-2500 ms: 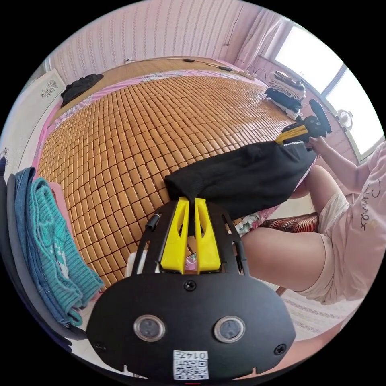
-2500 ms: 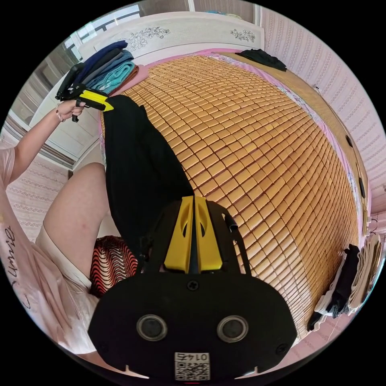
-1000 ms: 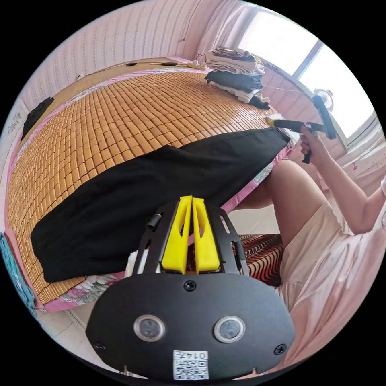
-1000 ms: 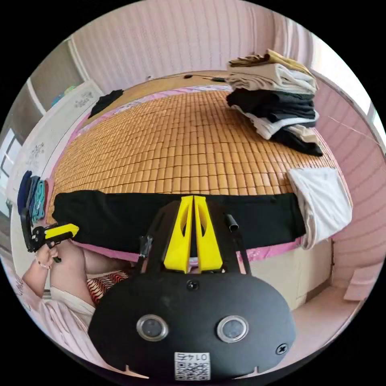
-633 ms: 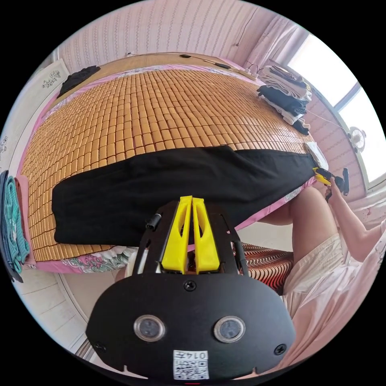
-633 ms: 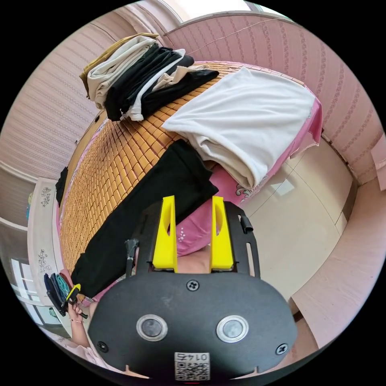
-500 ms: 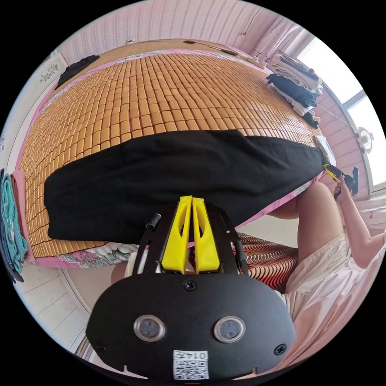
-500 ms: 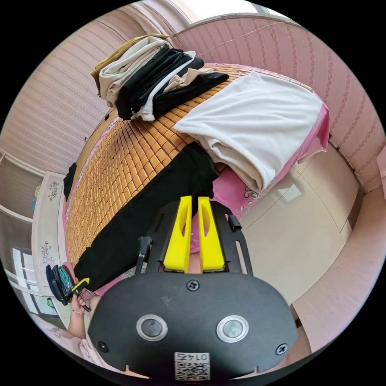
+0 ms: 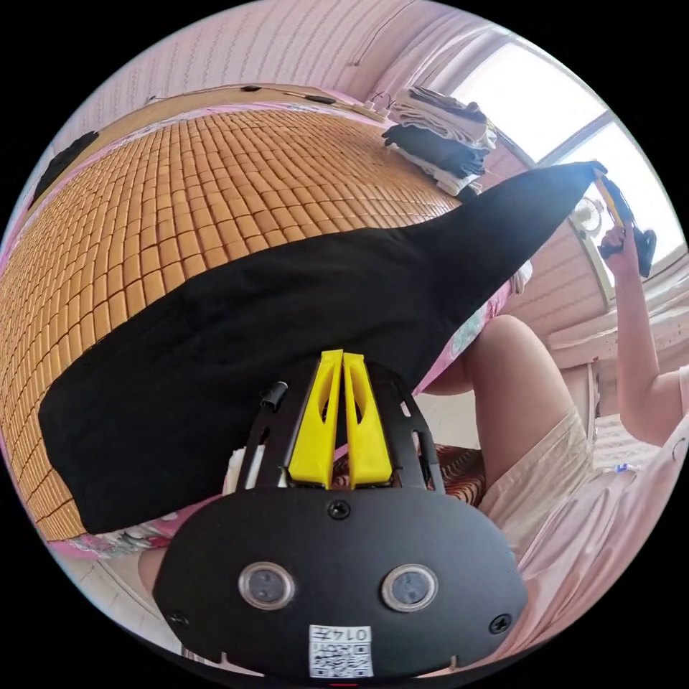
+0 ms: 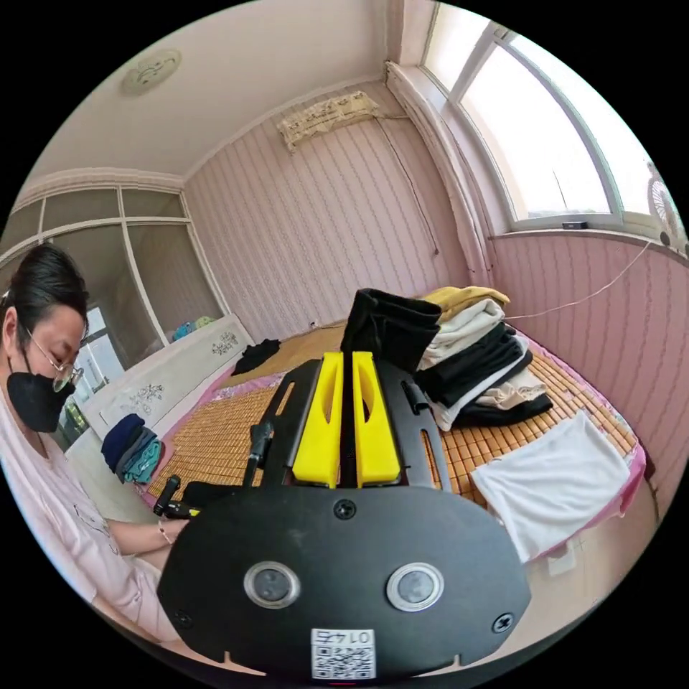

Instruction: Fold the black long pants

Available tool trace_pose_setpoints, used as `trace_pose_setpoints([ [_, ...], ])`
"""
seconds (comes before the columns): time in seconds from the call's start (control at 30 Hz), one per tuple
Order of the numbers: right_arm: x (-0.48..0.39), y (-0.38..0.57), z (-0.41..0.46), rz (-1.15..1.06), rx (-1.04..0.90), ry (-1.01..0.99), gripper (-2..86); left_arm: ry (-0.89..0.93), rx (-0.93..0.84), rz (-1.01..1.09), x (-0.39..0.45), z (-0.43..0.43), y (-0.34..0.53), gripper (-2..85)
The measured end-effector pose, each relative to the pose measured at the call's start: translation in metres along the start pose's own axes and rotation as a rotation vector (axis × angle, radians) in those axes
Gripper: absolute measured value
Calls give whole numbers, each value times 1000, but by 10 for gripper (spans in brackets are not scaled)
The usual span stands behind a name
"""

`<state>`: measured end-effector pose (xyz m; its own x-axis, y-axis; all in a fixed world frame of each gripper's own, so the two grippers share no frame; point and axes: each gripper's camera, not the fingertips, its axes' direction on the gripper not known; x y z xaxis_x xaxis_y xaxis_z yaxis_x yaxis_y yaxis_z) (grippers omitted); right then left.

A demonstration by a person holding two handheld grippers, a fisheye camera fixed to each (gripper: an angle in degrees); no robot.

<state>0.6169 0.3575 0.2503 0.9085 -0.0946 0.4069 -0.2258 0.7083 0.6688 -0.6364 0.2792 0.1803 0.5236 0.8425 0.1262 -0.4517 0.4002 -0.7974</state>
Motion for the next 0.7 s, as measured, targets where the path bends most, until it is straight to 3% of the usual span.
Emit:
trace_pose_setpoints([
  [0.13,-115,25,84,-218,-281,-298,37,126,123,-102,-13,-24,15,-10],
  [0.27,-206,157,195,-290,-726,-517,63,67,170,-221,-50,-59,63,-10],
  [0.33,-224,213,228,-318,-927,-473,72,21,164,-271,-65,-69,82,-10],
  [0.4,-234,236,238,-290,-960,-454,79,-2,170,-313,-76,-76,95,-10],
  [0.63,-305,242,266,-606,-862,-226,67,19,189,-271,-74,-67,82,-10],
  [0.7,-317,253,288,-676,-912,-165,43,25,199,-243,-69,-64,72,-10],
])
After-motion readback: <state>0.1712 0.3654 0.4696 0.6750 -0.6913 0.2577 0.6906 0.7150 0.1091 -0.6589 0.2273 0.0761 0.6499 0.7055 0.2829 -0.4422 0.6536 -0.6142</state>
